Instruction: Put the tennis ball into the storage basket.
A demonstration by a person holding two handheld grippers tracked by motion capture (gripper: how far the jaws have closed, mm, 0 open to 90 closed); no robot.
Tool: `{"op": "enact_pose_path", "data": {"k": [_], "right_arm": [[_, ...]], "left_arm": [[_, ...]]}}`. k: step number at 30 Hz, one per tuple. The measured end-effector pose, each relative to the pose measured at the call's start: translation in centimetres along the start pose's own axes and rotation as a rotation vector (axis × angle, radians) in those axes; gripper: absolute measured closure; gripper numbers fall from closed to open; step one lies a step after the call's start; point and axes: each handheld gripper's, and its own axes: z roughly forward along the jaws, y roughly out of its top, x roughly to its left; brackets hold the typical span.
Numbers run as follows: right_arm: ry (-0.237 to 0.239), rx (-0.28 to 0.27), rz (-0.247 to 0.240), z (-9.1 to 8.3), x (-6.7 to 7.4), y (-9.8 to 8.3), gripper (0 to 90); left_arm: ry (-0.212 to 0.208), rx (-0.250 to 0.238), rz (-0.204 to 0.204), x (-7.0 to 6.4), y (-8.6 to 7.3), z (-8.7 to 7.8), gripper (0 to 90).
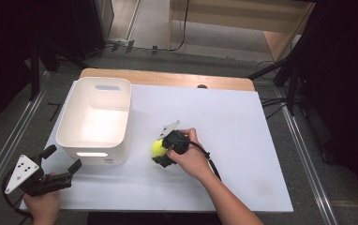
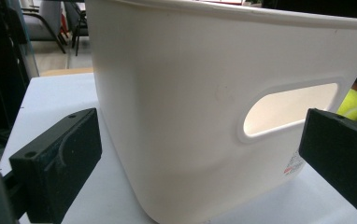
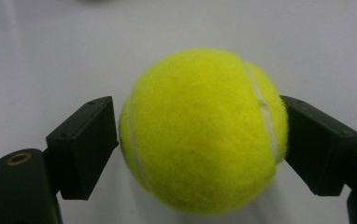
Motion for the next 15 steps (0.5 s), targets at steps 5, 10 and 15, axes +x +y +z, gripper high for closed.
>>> {"op": "enact_pose_path", "data": {"k": [5,10,15], "right_arm": [[0.007,0.004,0.003,0.18,-0.03,0.0,19.1],[-0.001,0.003,0.003,0.07,-0.09,-0.01,22.2],[-0.005,0.006,0.002,0.0,-0.01,0.02,22.9]], "left_arm": [[-0.001,0.001,0.0,0.02,0.0,-0.02,0.0],[-0.001,0.002,0.001,0.02,0.01,-0.01,0.0],[0.0,-0.001,0.0,-0.02,0.0,0.0,0.0]]}}
